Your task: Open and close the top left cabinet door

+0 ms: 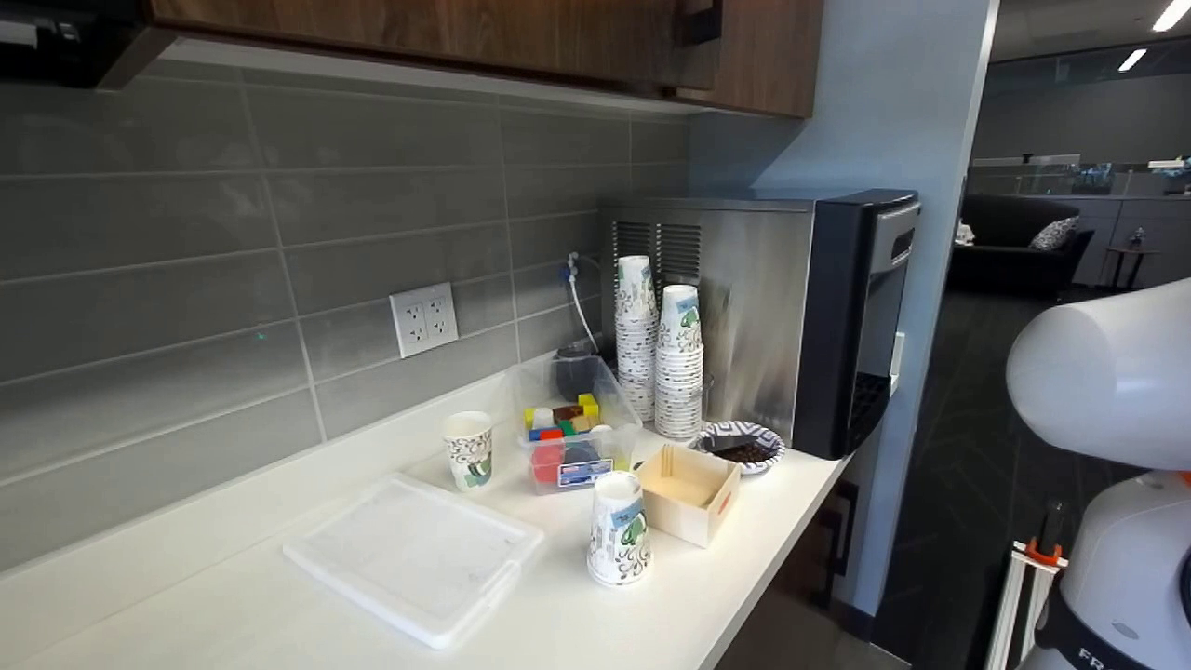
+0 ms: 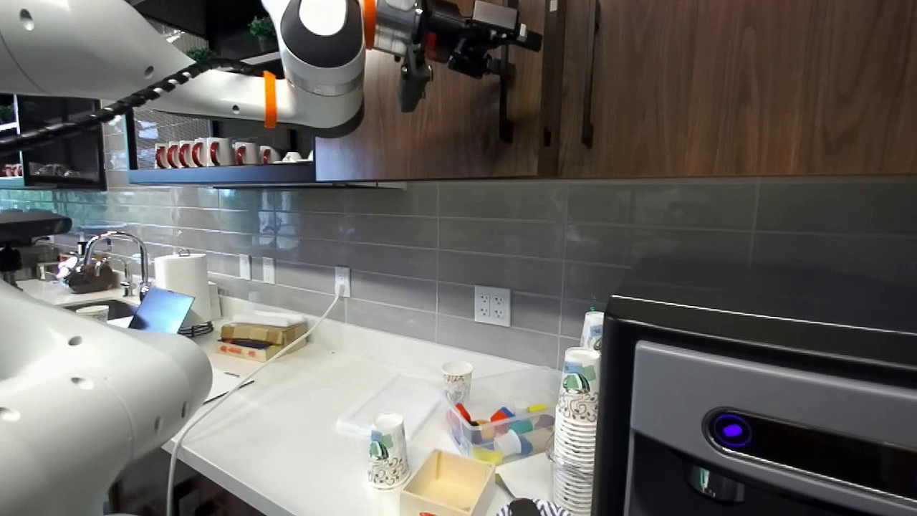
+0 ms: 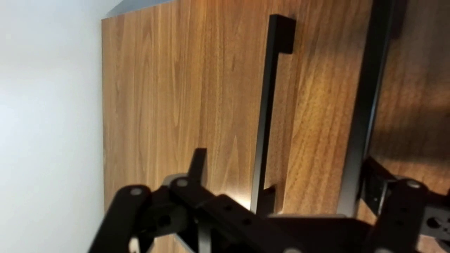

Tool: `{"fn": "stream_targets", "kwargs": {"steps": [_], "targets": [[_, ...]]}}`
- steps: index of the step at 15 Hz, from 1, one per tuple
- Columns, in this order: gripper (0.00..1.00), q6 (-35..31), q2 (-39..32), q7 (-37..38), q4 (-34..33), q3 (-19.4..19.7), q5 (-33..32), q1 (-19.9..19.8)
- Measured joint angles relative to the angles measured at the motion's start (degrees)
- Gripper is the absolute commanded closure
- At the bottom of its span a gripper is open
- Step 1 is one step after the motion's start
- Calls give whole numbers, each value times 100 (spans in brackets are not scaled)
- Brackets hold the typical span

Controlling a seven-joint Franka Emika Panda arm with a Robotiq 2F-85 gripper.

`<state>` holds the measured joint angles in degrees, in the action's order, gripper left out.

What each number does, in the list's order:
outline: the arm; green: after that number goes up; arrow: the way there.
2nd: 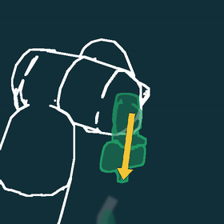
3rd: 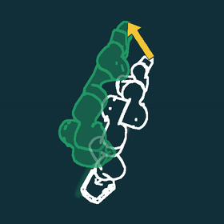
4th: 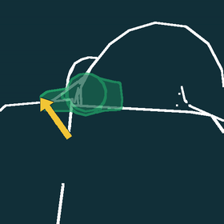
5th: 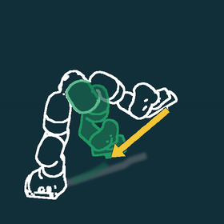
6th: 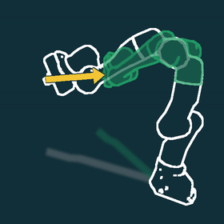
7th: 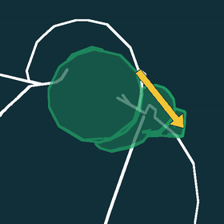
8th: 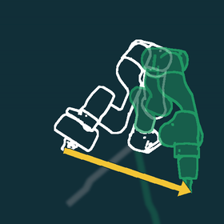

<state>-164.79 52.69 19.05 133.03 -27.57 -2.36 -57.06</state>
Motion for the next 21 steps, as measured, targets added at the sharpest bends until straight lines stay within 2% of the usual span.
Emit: {"fn": "stream_targets", "kwargs": {"steps": [7, 21], "targets": [[0, 643, 569, 21, 241, 415, -357, 387], [0, 1084, 1141, 84, 426, 491, -685, 402]]}}
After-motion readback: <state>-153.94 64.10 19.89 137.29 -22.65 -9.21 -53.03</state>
